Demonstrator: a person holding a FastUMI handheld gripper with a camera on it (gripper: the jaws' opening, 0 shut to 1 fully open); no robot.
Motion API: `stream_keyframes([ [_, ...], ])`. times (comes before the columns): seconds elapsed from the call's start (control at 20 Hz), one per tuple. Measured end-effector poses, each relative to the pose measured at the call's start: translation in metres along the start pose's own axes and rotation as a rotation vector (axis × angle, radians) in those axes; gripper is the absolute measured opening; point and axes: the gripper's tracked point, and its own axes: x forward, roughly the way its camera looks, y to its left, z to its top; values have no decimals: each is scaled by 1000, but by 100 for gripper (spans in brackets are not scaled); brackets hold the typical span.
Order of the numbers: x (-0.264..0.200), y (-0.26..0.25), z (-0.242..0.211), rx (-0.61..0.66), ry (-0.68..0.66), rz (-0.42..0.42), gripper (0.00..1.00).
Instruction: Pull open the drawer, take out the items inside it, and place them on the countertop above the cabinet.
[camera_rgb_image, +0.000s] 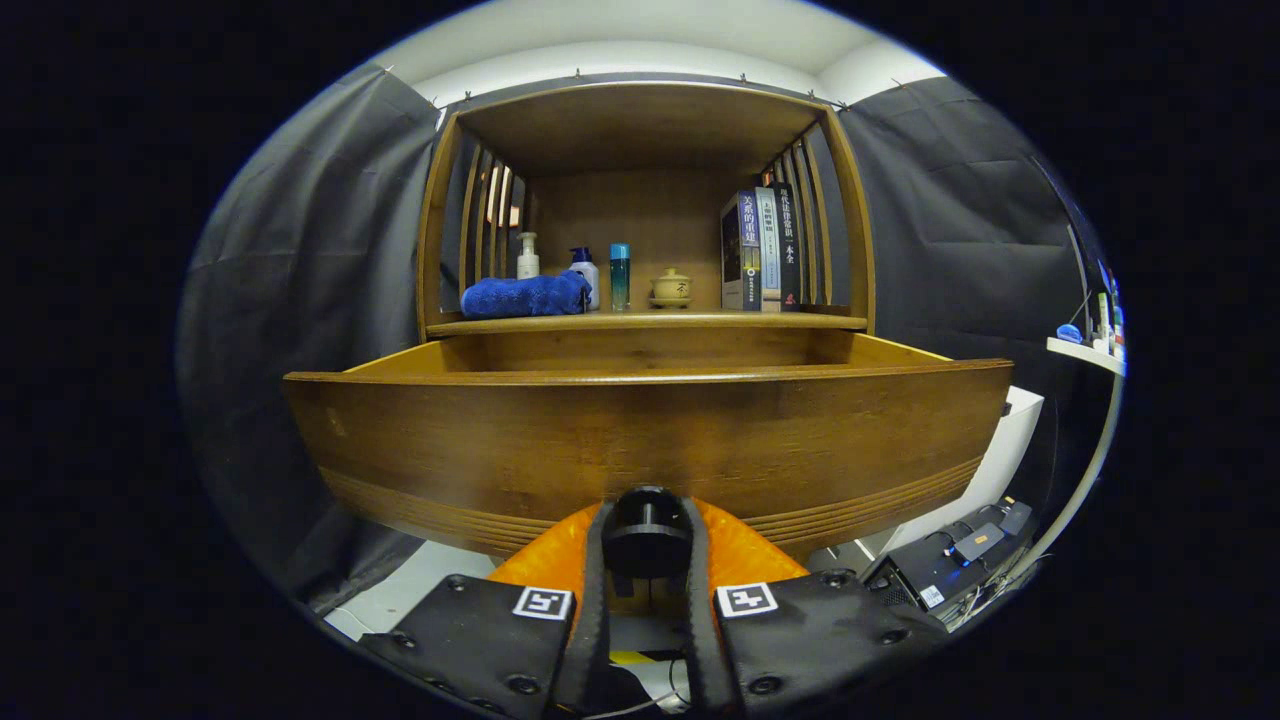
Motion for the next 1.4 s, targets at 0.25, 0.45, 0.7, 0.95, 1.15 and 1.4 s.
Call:
stream_keyframes([
  [0.25, -2, 8, 0, 14, 5, 31, 57],
  [0.45, -3, 10, -2, 15, 13, 34, 83],
  [0.7, -8, 10, 9, 20, -9, 30, 97],
  [0.95, -32, 14, 74, 41, -103, 64, 97],
  [1.15, -45, 11, 155, 66, -179, 84, 97],
  [1.4, 4, 17, 228, 27, -97, 94, 97],
])
